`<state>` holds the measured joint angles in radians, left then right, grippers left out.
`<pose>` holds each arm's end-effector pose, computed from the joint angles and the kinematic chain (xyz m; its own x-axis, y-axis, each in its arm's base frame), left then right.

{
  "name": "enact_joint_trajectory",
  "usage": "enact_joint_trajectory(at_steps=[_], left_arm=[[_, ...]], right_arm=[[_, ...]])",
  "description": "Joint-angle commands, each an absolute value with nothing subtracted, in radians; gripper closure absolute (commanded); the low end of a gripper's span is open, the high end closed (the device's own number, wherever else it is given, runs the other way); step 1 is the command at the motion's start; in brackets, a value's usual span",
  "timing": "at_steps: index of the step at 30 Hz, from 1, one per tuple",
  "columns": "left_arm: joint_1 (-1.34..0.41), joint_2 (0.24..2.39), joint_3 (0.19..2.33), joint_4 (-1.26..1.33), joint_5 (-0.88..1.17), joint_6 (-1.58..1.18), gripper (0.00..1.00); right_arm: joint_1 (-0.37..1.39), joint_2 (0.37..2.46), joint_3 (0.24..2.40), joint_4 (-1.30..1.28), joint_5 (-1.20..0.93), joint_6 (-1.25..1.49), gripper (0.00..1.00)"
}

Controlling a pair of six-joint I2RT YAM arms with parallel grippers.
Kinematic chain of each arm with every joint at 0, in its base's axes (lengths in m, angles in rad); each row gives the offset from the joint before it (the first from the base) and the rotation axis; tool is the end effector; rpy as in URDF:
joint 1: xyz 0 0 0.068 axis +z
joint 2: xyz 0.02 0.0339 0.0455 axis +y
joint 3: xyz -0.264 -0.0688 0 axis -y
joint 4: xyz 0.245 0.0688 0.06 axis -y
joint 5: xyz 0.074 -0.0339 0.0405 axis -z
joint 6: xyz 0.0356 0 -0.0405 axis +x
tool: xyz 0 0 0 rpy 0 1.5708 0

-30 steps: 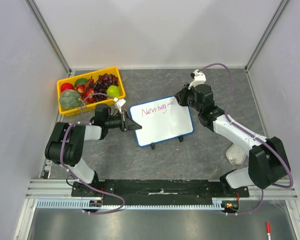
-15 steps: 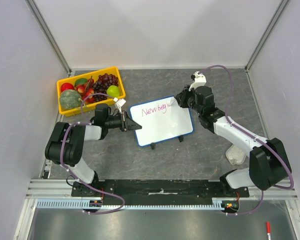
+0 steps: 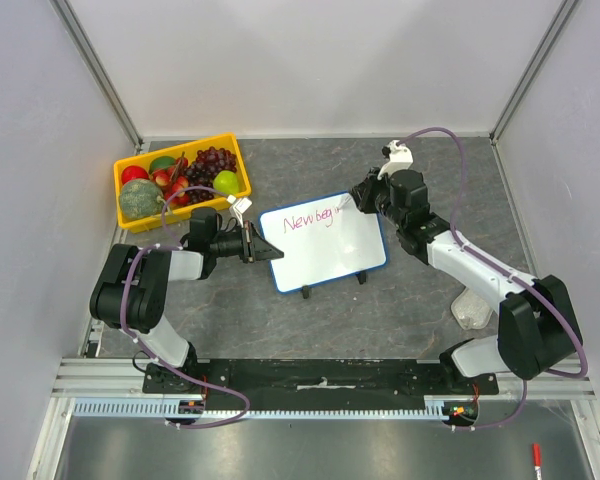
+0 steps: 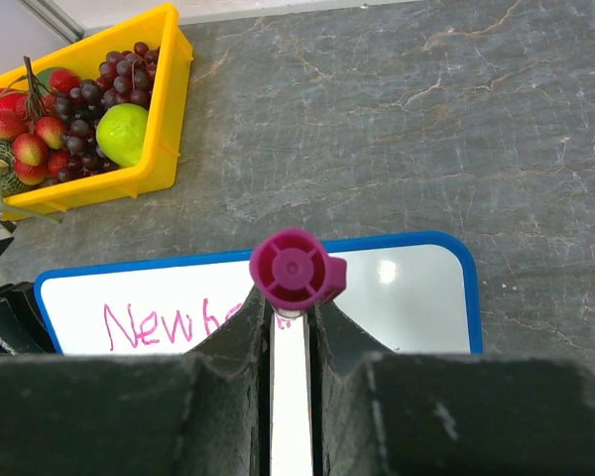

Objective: Write a sentence on the whiteboard
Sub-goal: Write with the whiteboard marker on the whiteboard.

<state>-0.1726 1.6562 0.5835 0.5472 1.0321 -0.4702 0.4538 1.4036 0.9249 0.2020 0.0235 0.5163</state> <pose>0.2825 -0.0803 0.1437 -0.8119 -0.0944 -0.5761 0.5068 0.3759 -0.7758 0.2939 0.1424 0.2843 -0.4199 0.3443 -0.8397 -0.2423 0.8492 0.4693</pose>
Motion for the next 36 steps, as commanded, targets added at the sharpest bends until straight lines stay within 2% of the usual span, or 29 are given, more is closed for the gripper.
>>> enact_joint_trajectory(at_steps=[1, 36], left_arm=[[-0.175, 1.658, 0.595, 0.515, 0.962, -0.403, 0.98], [-0.175, 1.658, 0.595, 0.515, 0.96, -0.403, 0.98]], right_arm=[[0.446, 1.414, 0.977, 0.222, 0.046, 0.52, 1.0], [0.436, 1.365, 0.919, 0.176, 0.023, 0.506, 1.0]])
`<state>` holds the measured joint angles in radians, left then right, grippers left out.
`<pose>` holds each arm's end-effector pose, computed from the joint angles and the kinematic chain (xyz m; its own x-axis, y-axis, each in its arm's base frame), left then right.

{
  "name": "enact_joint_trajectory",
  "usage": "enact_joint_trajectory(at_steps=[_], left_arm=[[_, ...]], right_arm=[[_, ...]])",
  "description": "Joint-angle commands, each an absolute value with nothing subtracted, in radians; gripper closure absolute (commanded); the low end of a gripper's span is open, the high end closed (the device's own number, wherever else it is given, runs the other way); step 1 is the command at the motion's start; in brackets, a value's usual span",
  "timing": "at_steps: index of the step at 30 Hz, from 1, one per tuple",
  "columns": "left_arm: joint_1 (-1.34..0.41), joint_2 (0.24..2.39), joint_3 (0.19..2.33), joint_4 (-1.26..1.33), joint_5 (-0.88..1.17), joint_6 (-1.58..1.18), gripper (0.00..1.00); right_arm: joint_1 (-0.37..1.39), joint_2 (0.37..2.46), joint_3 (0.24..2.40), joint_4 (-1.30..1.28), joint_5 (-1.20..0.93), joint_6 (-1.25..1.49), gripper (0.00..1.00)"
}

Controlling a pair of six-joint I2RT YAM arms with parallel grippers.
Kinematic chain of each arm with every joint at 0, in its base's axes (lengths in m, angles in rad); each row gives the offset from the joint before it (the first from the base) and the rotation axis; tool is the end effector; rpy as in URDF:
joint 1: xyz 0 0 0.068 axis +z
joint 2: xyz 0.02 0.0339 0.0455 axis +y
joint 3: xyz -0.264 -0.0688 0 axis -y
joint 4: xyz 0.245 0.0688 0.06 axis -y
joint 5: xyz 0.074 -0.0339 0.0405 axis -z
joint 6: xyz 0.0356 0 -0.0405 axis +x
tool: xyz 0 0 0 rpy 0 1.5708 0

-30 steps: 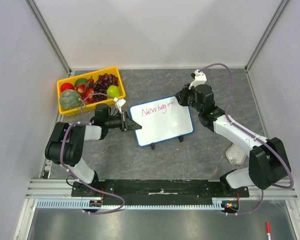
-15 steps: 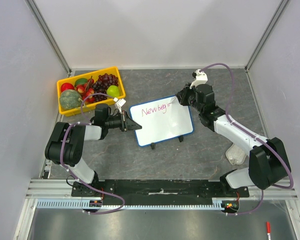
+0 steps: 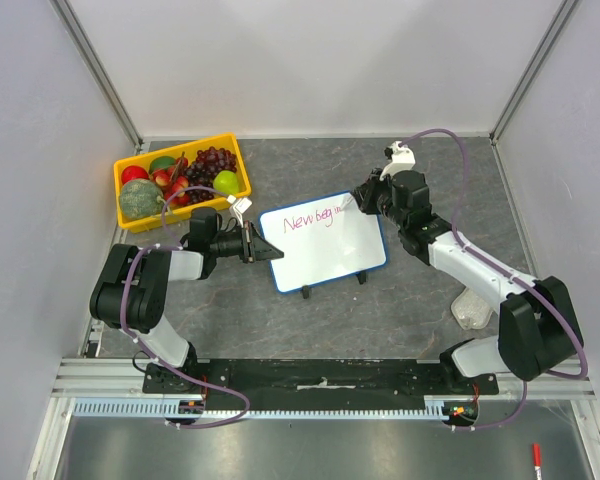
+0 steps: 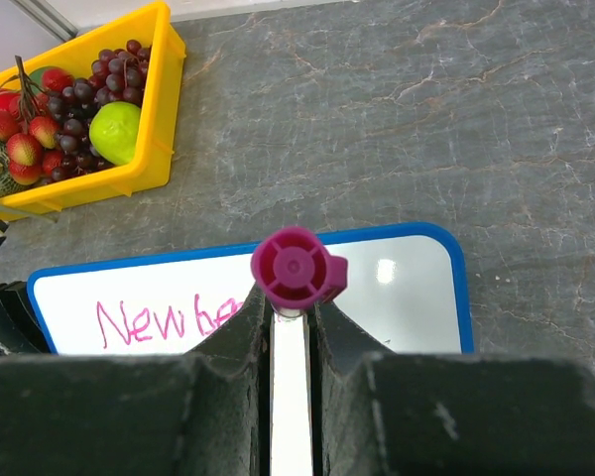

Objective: Write a sentence on the whiteboard
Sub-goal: Write with the whiteboard marker on the whiteboard.

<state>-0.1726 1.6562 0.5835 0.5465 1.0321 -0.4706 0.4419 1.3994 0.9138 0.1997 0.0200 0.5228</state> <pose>0.2825 -0.0803 0.1436 -0.8125 -0.0945 -0.5752 0.5059 0.3759 -0.7763 0.2939 0.1383 0.2814 -0.4257 0.3509 -0.8341 -0.2281 0.8504 0.4742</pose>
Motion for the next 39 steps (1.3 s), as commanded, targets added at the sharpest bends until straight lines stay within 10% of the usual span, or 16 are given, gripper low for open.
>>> enact_joint_trajectory(at_steps=[1, 39], left_arm=[[-0.175, 1.658, 0.597, 0.514, 0.962, -0.403, 0.98], [-0.175, 1.657, 0.597, 0.515, 0.962, -0.403, 0.98]], right_arm=[[0.436, 1.358, 0.929, 0.173, 0.021, 0.509, 1.0], [0.403, 1.427, 0.946, 0.233, 0.006, 0.548, 1.0]])
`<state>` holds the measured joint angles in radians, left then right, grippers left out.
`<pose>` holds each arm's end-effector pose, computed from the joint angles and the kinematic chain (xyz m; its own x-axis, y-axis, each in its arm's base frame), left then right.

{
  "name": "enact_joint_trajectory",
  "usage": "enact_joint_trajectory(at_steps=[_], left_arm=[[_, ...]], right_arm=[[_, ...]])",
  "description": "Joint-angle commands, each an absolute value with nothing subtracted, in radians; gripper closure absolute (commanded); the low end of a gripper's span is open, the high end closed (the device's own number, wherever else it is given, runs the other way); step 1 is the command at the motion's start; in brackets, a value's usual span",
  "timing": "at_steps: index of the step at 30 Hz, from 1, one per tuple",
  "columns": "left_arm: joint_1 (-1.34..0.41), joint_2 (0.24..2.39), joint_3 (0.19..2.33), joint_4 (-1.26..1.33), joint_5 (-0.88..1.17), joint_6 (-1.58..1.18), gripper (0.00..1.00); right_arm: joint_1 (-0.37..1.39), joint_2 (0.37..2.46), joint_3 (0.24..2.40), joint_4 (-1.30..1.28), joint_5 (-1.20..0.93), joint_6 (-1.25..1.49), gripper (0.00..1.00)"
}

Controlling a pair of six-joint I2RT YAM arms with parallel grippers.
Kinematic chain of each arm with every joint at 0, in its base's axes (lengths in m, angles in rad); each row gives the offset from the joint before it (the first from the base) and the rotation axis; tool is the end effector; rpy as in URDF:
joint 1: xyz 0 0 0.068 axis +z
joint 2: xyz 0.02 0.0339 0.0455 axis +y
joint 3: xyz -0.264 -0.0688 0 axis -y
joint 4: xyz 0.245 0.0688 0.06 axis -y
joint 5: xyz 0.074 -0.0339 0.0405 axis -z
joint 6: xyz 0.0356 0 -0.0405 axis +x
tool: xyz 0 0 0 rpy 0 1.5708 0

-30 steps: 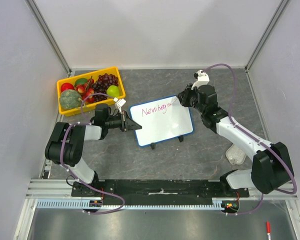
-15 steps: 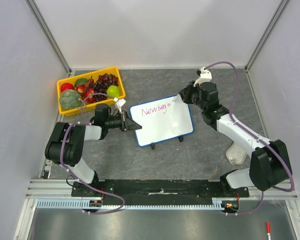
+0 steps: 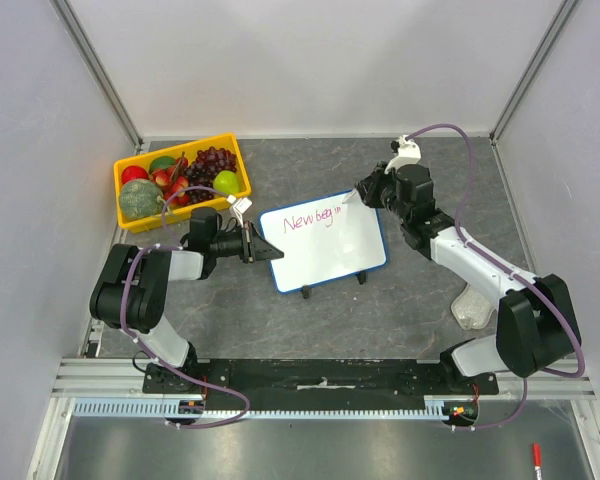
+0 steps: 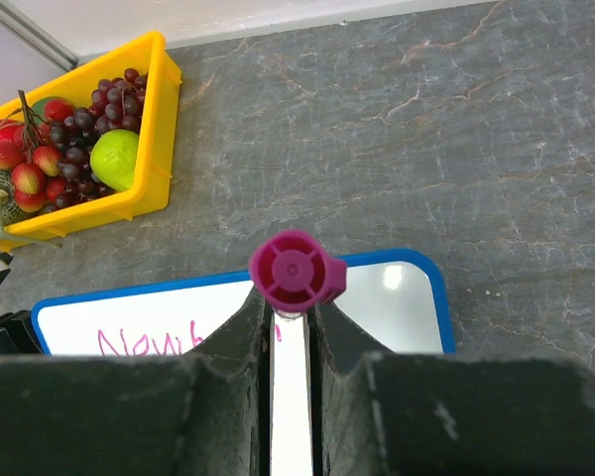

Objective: Write a sentence on the whiteboard
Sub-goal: Write with the whiteboard marker on the whiteboard.

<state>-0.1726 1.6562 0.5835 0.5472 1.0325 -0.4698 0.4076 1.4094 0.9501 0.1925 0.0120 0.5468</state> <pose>0.2825 -0.0803 0.1437 -0.8118 -0.0941 -0.5764 0.5072 0.3756 -0.7757 0.3027 0.1302 0.2903 -0.4073 0.3904 -0.8256 -0.2037 0.8424 0.4989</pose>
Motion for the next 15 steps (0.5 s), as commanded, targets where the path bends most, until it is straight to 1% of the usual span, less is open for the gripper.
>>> enact_joint_trajectory(at_steps=[1, 15], left_arm=[[-0.175, 1.658, 0.597, 0.515, 0.962, -0.403, 0.98], [-0.175, 1.658, 0.597, 0.515, 0.962, -0.403, 0.98]], right_arm=[[0.405, 1.428, 0.942, 0.23, 0.006, 0.549, 1.0], [0.405, 1.396, 0.87, 0.21, 0.003, 0.534, 1.0]])
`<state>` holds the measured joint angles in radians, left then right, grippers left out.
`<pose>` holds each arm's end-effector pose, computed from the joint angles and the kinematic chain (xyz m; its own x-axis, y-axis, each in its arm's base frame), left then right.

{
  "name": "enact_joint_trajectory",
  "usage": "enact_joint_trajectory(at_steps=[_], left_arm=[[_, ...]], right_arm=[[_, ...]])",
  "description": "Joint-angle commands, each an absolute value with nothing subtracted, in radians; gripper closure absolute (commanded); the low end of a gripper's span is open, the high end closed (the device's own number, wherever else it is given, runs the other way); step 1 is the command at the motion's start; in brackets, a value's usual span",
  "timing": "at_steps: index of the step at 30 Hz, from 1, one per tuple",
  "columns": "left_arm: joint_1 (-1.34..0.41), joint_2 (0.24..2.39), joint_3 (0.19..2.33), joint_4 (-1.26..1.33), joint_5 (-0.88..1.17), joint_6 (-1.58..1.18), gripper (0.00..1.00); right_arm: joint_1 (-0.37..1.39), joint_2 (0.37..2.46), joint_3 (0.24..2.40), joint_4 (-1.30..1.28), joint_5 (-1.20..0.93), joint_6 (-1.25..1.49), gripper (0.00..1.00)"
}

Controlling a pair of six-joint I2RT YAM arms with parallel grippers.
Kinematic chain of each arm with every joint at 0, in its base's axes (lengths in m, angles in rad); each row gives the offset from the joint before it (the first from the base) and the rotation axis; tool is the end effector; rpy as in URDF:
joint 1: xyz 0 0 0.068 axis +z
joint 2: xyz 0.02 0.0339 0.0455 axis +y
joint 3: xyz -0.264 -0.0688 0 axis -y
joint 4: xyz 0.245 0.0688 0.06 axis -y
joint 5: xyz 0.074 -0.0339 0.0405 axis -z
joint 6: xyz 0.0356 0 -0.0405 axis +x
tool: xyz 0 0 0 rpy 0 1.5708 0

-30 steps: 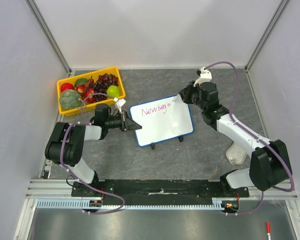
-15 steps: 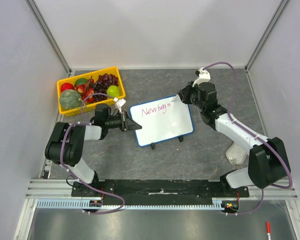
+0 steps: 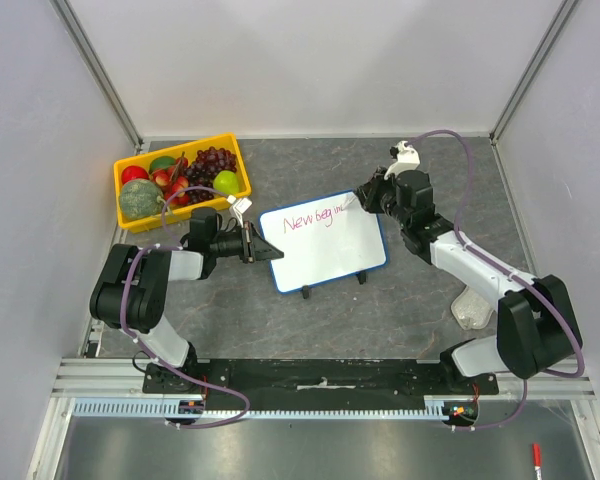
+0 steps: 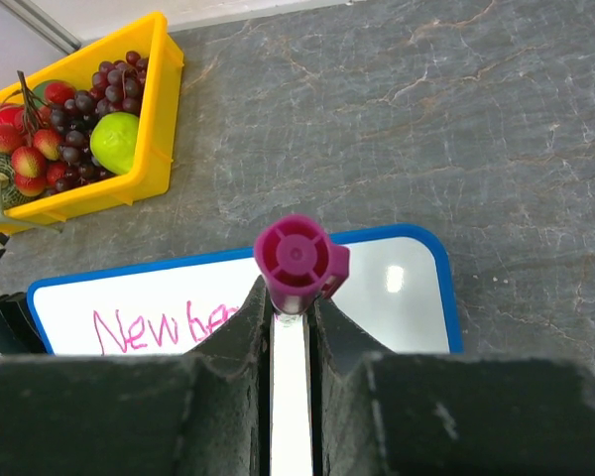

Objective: Write a sentence on the whiteboard
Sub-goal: Write with the whiteboard marker on the whiteboard.

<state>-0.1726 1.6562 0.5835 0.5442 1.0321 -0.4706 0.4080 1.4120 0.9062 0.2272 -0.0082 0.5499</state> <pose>0.2824 -0.0802 0.1434 -0.8138 -0.0942 -0.5734 0.5042 0.3763 -0.7773 0.3001 0.1300 0.2778 -0.4264 0.3850 -0.8185 -0.2125 0.8369 0.5044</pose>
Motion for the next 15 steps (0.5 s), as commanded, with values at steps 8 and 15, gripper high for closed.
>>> enact_joint_trajectory(at_steps=[8, 15], left_arm=[[-0.175, 1.658, 0.595, 0.515, 0.96, -0.403, 0.98], [-0.175, 1.655, 0.594, 0.515, 0.96, -0.403, 0.98]], right_arm=[[0.405, 1.381, 0.887, 0.209, 0.003, 0.543, 1.0], [0.406, 1.365, 0.963, 0.212, -0.025, 0.56, 1.0]])
